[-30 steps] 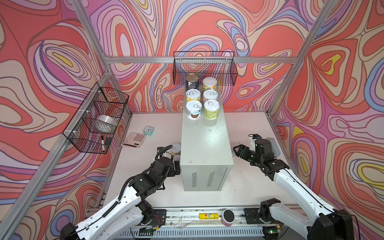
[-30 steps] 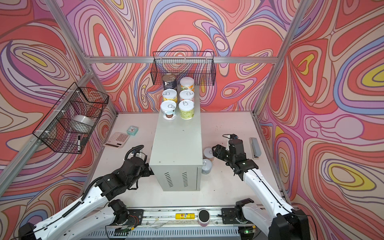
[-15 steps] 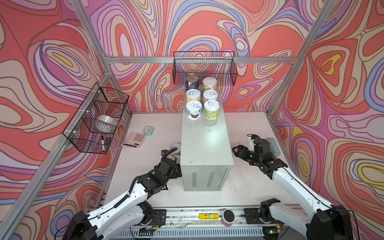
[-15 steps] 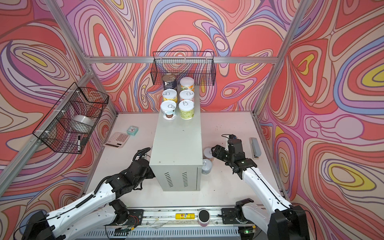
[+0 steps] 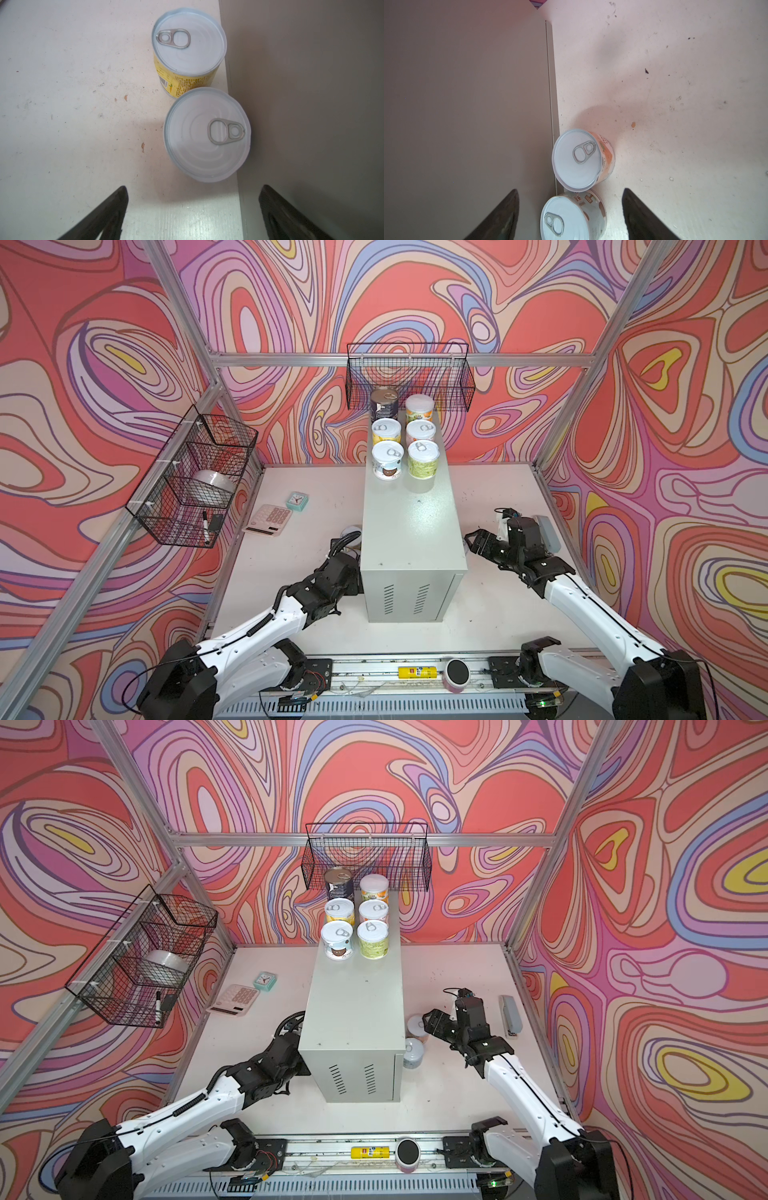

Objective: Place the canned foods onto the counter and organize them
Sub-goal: 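Lower the left gripper onto the pink white-lidded can and close it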

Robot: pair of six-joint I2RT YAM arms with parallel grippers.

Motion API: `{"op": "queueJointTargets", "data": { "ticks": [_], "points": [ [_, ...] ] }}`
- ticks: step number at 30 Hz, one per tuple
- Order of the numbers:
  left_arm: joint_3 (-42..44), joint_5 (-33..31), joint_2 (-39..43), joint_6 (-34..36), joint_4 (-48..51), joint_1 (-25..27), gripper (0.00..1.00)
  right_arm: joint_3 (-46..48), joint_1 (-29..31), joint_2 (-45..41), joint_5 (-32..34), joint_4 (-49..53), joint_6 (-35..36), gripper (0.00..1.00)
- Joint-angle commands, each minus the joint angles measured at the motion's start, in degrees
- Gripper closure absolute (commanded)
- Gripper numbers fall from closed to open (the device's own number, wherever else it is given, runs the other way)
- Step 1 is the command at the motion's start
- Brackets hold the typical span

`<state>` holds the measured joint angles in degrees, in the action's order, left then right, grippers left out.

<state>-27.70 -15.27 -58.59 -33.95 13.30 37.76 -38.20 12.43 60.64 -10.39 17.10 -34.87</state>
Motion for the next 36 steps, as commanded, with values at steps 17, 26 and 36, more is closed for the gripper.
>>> {"op": "queueJointTargets", "data": {
  "ticks": [17,26,36],
  "points": [
    [-3.15,4.72,-13.07,-0.33,-12.94,-4.10,0.04,-1.73,-0.25,1.51,0.37,-2.96,-1.14,0.22],
    [-2.36,-3.33,-13.18,-3.21,-13.41,-4.44,0.06,-1.94,-0.21,3.40,-1.68,-4.96,-1.76,0.23],
    [-1.26,-0.65,-17.79,-2.46,-18.09,-4.86,0.06,-3.11,-0.21,6.58,-2.89,-6.67,-1.60,0.23]
  ]
}}
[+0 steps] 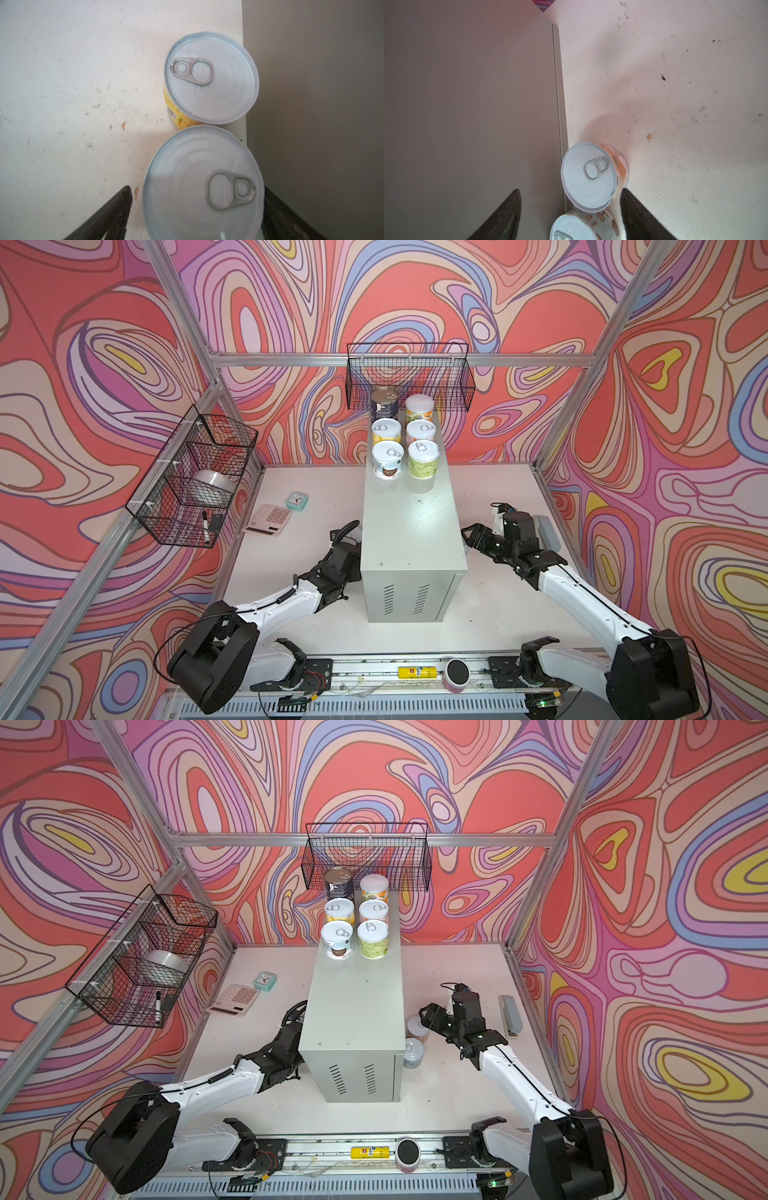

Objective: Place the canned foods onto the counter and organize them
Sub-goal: 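Lower the left gripper onto the pink white-lidded can and close it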

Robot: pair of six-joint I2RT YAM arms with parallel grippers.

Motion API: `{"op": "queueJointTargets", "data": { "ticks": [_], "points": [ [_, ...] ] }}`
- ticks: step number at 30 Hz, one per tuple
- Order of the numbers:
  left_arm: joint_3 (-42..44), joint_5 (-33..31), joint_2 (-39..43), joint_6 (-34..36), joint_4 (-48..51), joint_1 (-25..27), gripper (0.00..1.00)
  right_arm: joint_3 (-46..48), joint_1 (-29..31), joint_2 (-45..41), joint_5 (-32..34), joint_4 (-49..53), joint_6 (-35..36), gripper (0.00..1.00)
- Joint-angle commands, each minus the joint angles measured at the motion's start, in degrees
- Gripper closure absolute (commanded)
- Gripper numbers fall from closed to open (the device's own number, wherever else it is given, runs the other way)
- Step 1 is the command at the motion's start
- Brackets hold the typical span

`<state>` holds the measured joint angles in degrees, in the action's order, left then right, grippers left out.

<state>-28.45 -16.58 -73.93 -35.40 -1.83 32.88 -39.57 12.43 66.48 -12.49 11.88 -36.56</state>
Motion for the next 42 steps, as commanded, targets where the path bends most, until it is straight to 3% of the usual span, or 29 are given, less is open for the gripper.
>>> {"op": "queueJointTargets", "data": {
  "ticks": [1,22,33,37,39,42],
  "points": [
    [-0.53,0.74,-3.32,-1.04,-3.45,-0.01,0.06,-1.96,-0.21,1.03,-0.83,-1.57,0.09,0.23],
    [-0.38,-1.89,-11.95,-0.30,-13.72,0.04,0.11,-2.09,-0.22,2.01,-0.29,-2.39,1.65,0.26],
    [2.45,-6.70,-10.85,-2.17,-14.26,0.10,0.42,-1.31,-0.20,0.77,0.08,-1.85,1.76,0.27],
    [3.14,-8.15,-6.27,-2.12,-10.31,0.08,0.65,-0.98,-0.23,0.19,0.60,-2.03,1.60,0.27],
    [2.34,-9.56,-3.94,-2.17,-6.26,0.08,1.00,-1.11,-0.21,0.47,0.62,-2.18,1.40,0.27],
    [0.59,-10.72,-0.03,-1.74,0.17,0.32,1.00,-1.46,-0.21,0.07,0.76,-1.97,1.19,0.28]
  ]
}}
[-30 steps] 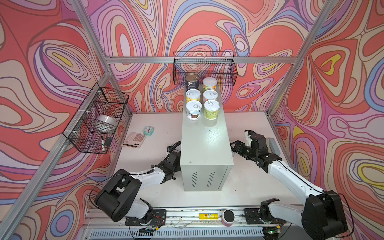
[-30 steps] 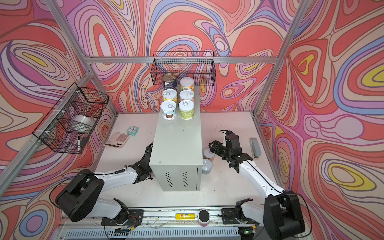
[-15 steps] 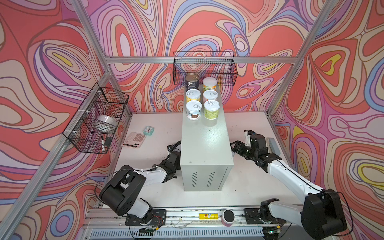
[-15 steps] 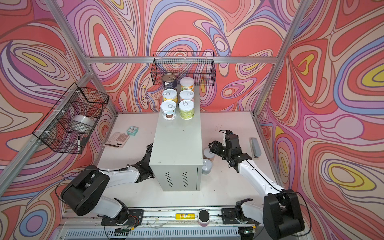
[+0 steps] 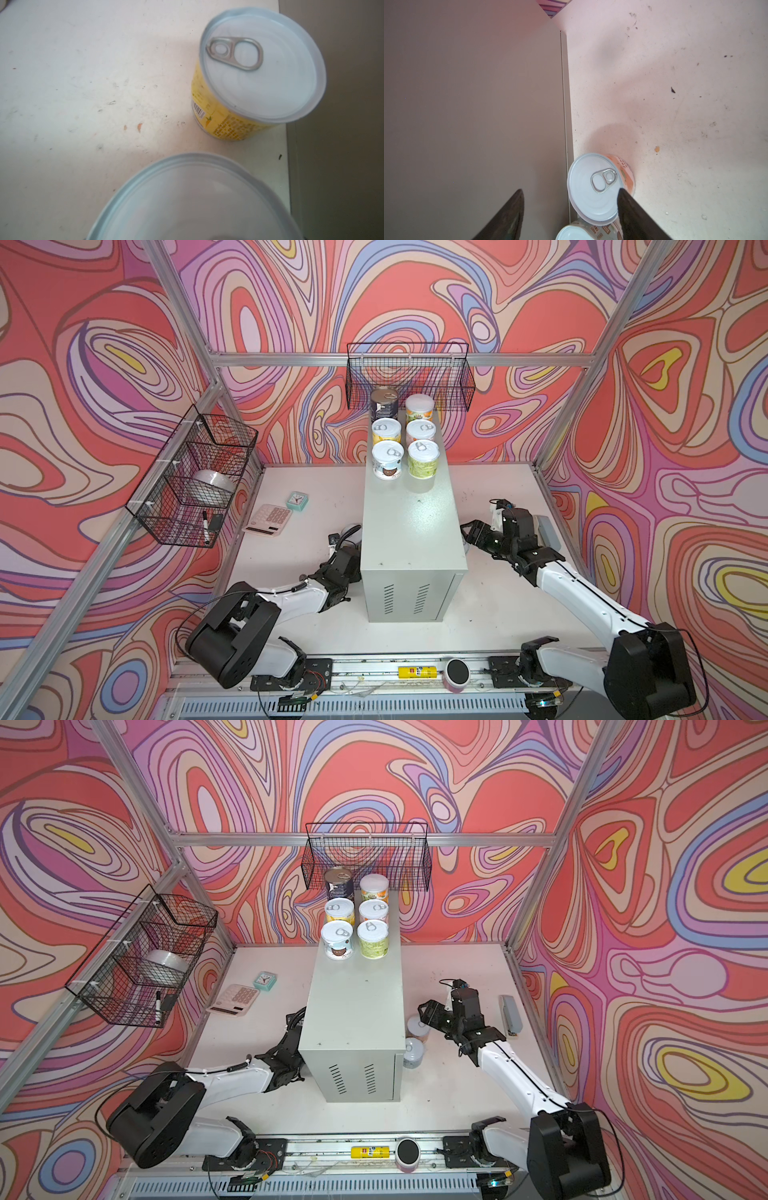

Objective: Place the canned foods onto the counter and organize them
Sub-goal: 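Lower the left gripper onto the pink white-lidded can and close it, then lift the held pink can with the left gripper up to the cabinet top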

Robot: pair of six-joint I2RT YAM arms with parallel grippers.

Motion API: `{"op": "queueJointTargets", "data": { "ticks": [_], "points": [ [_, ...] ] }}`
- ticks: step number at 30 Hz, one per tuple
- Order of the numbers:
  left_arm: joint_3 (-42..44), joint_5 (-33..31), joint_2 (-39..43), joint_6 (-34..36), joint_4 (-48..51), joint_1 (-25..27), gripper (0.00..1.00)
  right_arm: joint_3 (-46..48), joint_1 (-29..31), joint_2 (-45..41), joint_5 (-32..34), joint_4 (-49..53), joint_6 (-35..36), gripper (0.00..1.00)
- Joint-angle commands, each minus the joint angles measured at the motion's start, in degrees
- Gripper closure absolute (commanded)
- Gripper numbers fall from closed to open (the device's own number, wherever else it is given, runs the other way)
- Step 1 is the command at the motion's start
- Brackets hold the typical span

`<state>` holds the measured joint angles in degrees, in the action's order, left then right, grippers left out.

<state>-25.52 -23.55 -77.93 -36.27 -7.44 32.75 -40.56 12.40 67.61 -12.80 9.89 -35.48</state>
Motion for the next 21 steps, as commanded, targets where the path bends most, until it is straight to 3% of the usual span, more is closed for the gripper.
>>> {"op": "queueJointTargets", "data": {
  "ticks": [1,7,12,21],
  "points": [
    [-2.87,-3.87,5.48,-0.75,7.72,0.62,1.00,-0.54,-0.19,-1.45,1.39,0.17,0.09,0.28],
    [-8.14,-7.52,18.64,-1.34,24.79,1.17,1.00,-0.06,-0.17,-3.41,2.73,1.00,0.45,0.28],
    [-16.45,-10.13,27.95,2.45,37.15,1.17,1.00,1.95,-0.19,-4.96,4.38,0.19,0.42,0.28],
    [-38.95,-12.35,29.90,13.69,48.98,1.17,1.00,3.75,-0.19,-7.47,6.07,-1.07,0.93,0.27]
  ]
}}
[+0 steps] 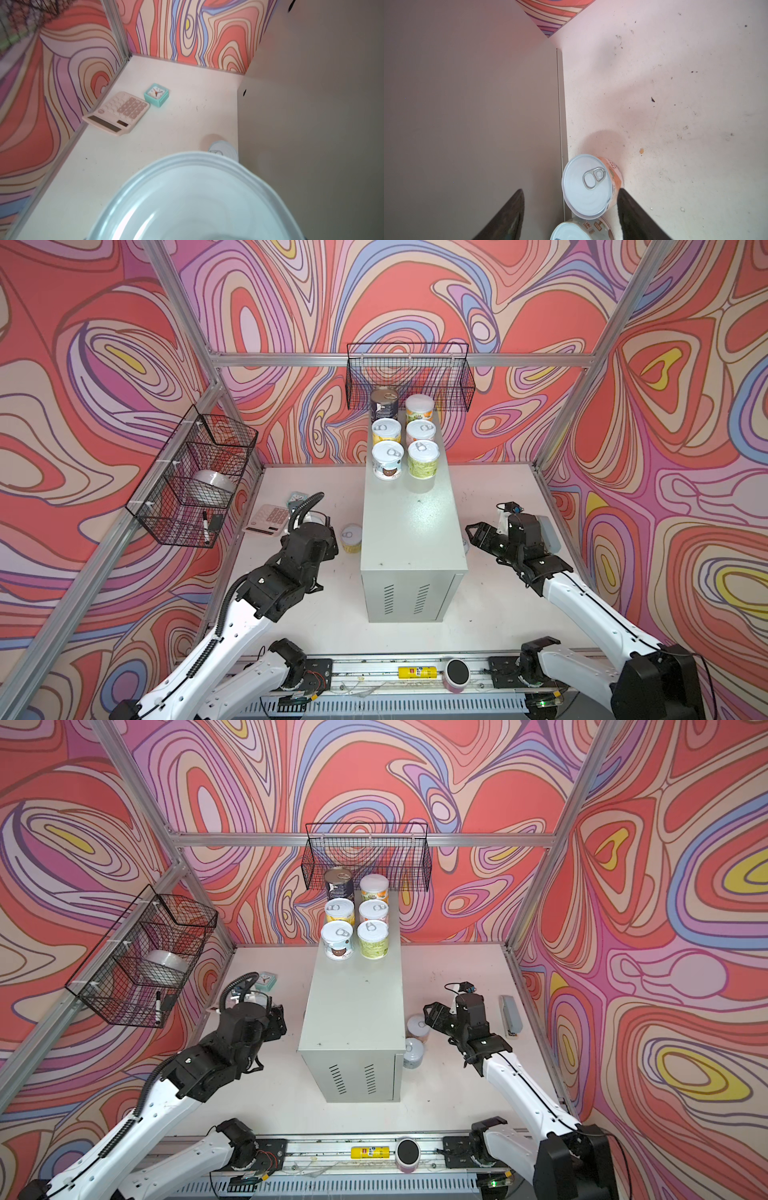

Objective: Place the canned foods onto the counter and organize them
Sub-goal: 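Lift the held pink can with the left gripper up to the cabinet top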

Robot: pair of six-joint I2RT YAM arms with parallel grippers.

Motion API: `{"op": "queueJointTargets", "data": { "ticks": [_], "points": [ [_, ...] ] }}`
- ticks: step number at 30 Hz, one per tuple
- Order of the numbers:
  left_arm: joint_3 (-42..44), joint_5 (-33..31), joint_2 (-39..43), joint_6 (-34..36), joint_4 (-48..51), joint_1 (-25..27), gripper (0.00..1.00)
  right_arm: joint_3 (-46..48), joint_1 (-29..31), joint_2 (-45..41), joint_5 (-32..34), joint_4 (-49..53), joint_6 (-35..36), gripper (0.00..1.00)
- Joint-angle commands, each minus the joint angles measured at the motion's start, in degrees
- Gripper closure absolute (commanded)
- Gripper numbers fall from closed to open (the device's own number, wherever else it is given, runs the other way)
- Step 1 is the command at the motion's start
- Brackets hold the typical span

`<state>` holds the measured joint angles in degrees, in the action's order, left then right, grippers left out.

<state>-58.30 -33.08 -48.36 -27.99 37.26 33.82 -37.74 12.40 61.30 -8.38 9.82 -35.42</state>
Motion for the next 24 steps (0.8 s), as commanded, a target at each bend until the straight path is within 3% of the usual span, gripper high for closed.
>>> {"op": "queueJointTargets", "data": {
  "ticks": [1,13,24],
  "points": [
    [-8.40,-2.25,-0.58,6.53,5.15,0.10,1.00,0.87,-0.19,-1.18,1.86,-1.11,1.07,0.27],
    [-26.33,6.17,-11.14,12.56,10.63,0.10,1.00,-1.36,-0.19,-3.60,4.99,2.53,2.62,0.26],
    [-36.42,14.44,-15.83,14.73,7.91,0.15,1.00,-2.43,-0.19,-4.94,6.05,3.57,2.46,0.25]
  ]
}}
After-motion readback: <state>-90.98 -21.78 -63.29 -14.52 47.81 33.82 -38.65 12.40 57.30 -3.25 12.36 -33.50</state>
